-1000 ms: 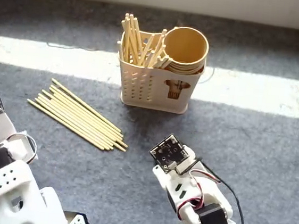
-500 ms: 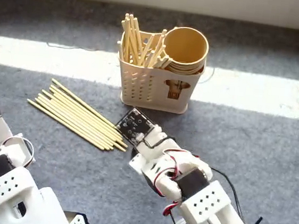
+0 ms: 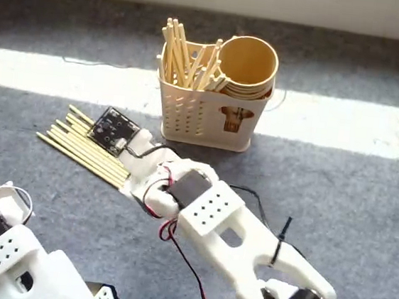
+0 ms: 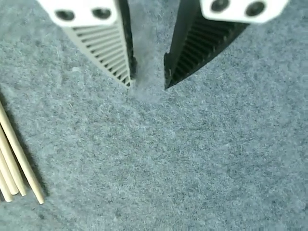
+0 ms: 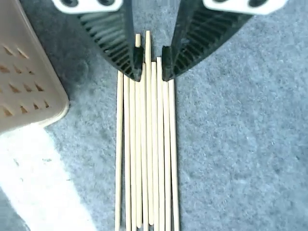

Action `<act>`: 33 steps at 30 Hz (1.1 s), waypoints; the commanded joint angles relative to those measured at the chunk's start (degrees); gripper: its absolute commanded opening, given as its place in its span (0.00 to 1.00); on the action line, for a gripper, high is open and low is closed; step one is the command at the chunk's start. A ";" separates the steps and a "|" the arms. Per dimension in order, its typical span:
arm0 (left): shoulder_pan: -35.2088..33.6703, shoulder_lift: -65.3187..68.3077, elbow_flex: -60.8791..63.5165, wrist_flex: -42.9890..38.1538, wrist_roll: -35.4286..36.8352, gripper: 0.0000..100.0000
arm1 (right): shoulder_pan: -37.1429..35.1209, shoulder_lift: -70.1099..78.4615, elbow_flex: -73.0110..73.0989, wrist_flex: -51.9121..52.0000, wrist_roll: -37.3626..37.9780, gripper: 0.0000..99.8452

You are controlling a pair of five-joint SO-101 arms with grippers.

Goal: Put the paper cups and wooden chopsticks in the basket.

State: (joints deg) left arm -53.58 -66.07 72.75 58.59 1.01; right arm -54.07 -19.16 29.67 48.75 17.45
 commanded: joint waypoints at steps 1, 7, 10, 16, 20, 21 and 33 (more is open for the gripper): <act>-1.98 -0.84 -0.92 -0.97 1.41 0.11 | -1.80 7.69 -9.63 -1.45 -0.44 0.08; -8.84 -0.75 -0.92 -3.43 3.43 0.11 | -2.07 22.64 -19.74 -1.45 -0.53 0.08; -11.47 -0.84 -1.10 -4.22 5.36 0.11 | -2.07 28.35 -24.04 -1.10 -0.53 0.09; -11.47 -0.48 -0.84 -5.27 5.54 0.11 | -2.86 35.30 -29.49 -0.84 -0.44 0.11; -11.47 -0.48 -0.84 -5.36 5.54 0.11 | -3.47 37.41 -32.13 2.59 -0.44 0.12; -11.47 -0.48 -0.84 -5.36 5.54 0.11 | -3.38 37.85 -32.84 3.21 -0.44 0.12; -10.33 -0.84 -0.13 -5.54 5.54 0.11 | -3.21 46.20 -34.07 3.82 -0.09 0.12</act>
State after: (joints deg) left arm -64.48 -66.07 72.84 54.20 6.02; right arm -56.97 26.90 -2.68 51.91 17.36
